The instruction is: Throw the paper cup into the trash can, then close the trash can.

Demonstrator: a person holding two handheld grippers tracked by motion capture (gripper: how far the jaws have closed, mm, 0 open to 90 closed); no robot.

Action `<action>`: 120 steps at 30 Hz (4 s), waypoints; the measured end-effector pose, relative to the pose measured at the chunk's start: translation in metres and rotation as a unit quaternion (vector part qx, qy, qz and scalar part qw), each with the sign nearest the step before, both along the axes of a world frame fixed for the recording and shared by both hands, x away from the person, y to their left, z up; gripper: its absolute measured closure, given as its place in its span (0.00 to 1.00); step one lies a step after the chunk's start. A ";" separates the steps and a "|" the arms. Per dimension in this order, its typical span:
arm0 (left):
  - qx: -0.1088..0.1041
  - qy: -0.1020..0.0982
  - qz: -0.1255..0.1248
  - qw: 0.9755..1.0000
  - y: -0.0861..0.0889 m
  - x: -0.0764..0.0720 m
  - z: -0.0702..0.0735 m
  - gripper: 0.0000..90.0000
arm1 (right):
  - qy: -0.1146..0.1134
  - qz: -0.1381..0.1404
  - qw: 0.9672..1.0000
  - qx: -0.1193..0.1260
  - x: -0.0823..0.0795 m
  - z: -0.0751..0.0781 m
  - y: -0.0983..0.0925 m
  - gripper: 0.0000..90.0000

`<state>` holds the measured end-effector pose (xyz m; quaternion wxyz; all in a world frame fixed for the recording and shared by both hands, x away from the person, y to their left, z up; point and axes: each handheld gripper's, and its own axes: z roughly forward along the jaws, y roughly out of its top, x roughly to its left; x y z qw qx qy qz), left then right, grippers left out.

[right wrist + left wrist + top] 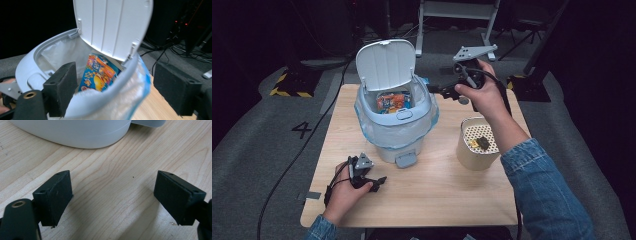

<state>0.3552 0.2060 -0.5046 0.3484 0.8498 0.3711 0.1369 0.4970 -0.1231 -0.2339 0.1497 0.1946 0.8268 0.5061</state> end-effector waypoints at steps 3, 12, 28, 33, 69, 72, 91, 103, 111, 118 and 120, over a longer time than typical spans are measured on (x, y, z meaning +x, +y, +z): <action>0.000 0.000 -0.001 1.000 0.000 0.000 0.000 0.17 | -0.006 -0.009 1.000 -0.008 -0.004 0.003 -0.015 0.23; 0.000 0.001 0.003 1.000 0.001 0.001 0.000 0.17 | -0.011 -0.031 0.999 -0.007 -0.018 0.006 -0.060 0.29; 0.003 0.000 0.011 1.000 0.002 0.002 0.000 0.17 | 0.005 -0.062 0.998 -0.014 -0.037 -0.005 -0.128 0.29; 0.003 0.000 0.014 1.000 0.002 0.002 0.000 0.17 | 0.008 -0.076 0.997 -0.011 -0.048 -0.014 -0.151 0.28; -0.008 0.000 0.029 1.000 0.009 0.002 0.001 0.25 | 0.079 -0.180 0.980 -0.043 -0.120 -0.194 -0.265 0.28; -0.007 -0.002 0.031 0.999 0.011 0.002 0.001 0.25 | 0.082 -0.190 0.977 -0.057 -0.123 -0.207 -0.265 0.28; -0.039 -0.014 0.044 0.998 0.027 -0.005 0.027 0.26 | 0.102 -0.214 0.967 -0.091 -0.127 -0.270 -0.253 0.22; -0.078 -0.038 0.034 0.996 0.051 -0.001 0.066 0.24 | 0.108 -0.233 0.963 -0.087 -0.130 -0.270 -0.252 0.21; -0.136 -0.059 0.014 0.989 0.057 0.002 0.095 0.19 | 0.108 -0.233 0.963 -0.088 -0.130 -0.270 -0.252 0.21; -0.125 -0.077 0.005 0.989 0.062 0.008 0.120 0.21 | 0.108 -0.233 0.963 -0.088 -0.130 -0.270 -0.252 0.21; -0.124 -0.082 0.005 0.989 0.062 0.010 0.128 0.22 | 0.108 -0.232 0.963 -0.088 -0.130 -0.270 -0.252 0.21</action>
